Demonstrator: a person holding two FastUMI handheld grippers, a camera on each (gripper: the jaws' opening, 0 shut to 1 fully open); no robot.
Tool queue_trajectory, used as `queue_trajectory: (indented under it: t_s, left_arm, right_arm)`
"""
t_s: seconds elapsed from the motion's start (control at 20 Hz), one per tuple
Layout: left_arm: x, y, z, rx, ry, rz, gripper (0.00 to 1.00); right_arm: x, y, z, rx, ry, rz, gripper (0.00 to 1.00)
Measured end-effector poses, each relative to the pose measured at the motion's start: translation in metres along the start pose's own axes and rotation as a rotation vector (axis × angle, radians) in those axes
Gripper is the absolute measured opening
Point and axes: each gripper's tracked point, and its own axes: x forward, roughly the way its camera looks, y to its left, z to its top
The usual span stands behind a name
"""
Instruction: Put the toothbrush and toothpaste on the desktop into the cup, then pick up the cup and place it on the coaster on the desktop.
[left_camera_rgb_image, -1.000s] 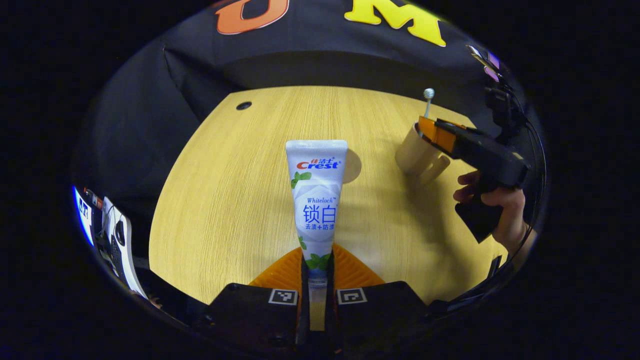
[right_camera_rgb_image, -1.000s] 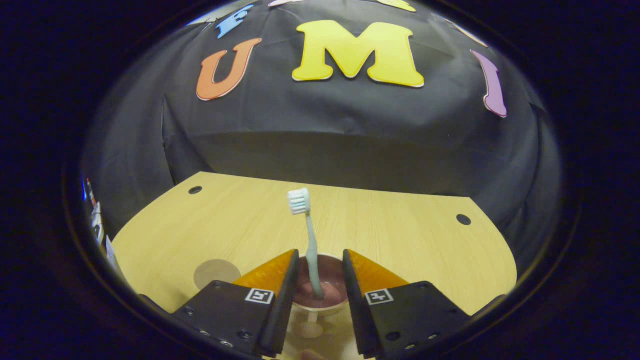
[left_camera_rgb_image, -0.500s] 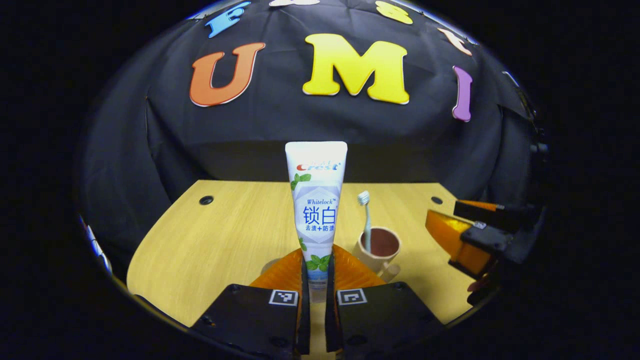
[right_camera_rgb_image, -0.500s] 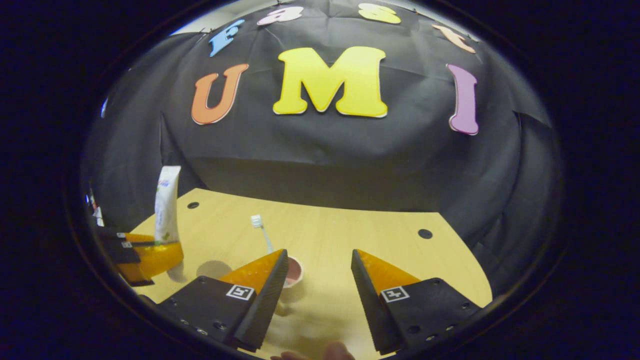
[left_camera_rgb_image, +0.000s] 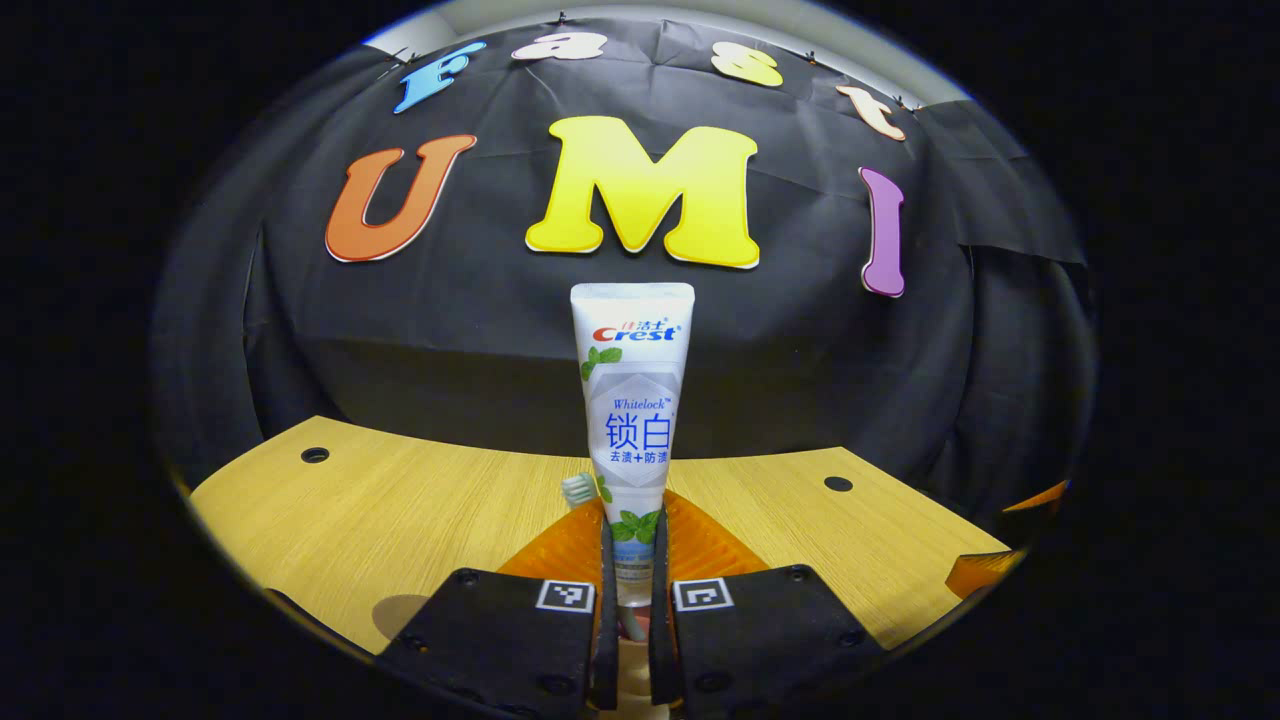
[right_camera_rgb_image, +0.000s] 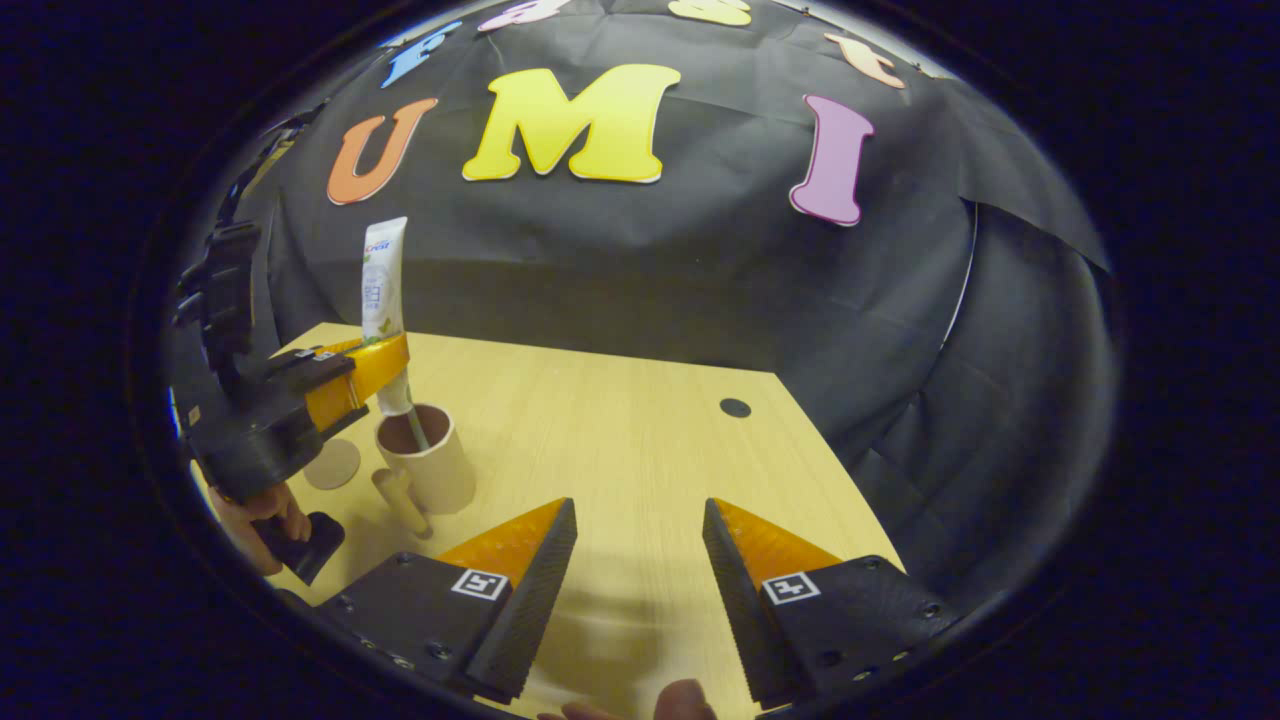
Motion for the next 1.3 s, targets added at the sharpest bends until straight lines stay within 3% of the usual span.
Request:
queue_trajectory:
  t_s: [0.15, 0.45, 0.5, 0.55, 0.6, 0.7, 0.95, 1.0, 1.25, 1.3]
  left_arm:
    - [0.006, 0.004, -0.007, 0.035, -0.031, 0.038, 0.17]
    - [-0.001, 0.004, -0.053, 0.054, 0.085, 0.044, 0.29]
    - [-0.002, 0.003, -0.051, 0.06, 0.081, 0.043, 0.39]
    - [-0.006, 0.004, -0.049, 0.064, 0.077, 0.049, 0.42]
    - [-0.007, 0.003, -0.05, 0.057, 0.083, 0.046, 0.58]
    - [-0.018, 0.0, -0.05, 0.031, 0.104, 0.034, 0.75]
    - [-0.069, 0.011, -0.028, -0.022, 0.117, 0.035, 0.84]
    - [-0.08, 0.019, -0.018, -0.012, 0.109, 0.04, 0.84]
    - [-0.13, 0.083, 0.023, 0.034, 0.095, 0.096, 0.85]
    - [-0.135, 0.099, 0.03, 0.039, 0.092, 0.12, 0.92]
  right_arm:
    - [0.003, -0.001, -0.01, 0.023, 0.03, 0.008, 0.76]
    - [0.008, 0.009, -0.015, 0.018, 0.049, 0.024, 0.76]
    - [0.009, 0.012, -0.014, 0.011, 0.052, 0.029, 0.76]
    - [0.009, 0.016, -0.013, 0.009, 0.053, 0.038, 0.76]
    - [0.01, 0.02, -0.011, 0.006, 0.055, 0.043, 0.76]
    - [0.011, 0.03, -0.005, 0.008, 0.066, 0.063, 0.76]
    - [0.0, 0.054, 0.003, 0.019, 0.144, 0.119, 0.76]
    - [-0.003, 0.063, 0.003, 0.029, 0.175, 0.141, 0.8]
    - [-0.021, 0.142, -0.001, 0.02, 0.384, 0.296, 0.72]
    - [-0.019, 0.157, 0.001, 0.014, 0.41, 0.312, 0.72]
